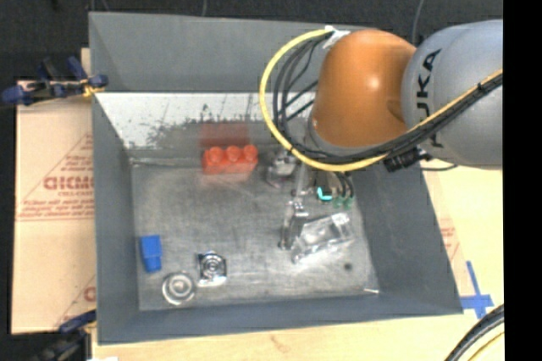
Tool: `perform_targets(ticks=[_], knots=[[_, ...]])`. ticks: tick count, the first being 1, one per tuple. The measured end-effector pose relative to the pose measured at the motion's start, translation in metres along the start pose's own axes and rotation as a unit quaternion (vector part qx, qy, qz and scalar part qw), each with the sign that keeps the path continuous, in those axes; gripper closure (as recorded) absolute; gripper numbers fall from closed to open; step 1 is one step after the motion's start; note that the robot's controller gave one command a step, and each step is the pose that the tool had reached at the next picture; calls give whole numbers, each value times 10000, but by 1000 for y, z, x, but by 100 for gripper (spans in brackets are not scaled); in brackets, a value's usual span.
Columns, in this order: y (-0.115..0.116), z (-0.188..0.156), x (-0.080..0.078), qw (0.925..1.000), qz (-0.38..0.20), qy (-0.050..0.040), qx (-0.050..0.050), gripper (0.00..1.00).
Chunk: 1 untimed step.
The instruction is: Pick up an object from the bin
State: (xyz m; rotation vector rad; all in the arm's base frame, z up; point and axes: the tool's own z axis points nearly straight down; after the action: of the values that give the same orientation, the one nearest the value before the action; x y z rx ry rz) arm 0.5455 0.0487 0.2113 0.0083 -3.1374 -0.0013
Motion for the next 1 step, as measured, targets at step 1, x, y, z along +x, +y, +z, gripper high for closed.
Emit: perform_targets(ticks=[1], knots=[[-55,108,33,9997,-249,13,15,0]])
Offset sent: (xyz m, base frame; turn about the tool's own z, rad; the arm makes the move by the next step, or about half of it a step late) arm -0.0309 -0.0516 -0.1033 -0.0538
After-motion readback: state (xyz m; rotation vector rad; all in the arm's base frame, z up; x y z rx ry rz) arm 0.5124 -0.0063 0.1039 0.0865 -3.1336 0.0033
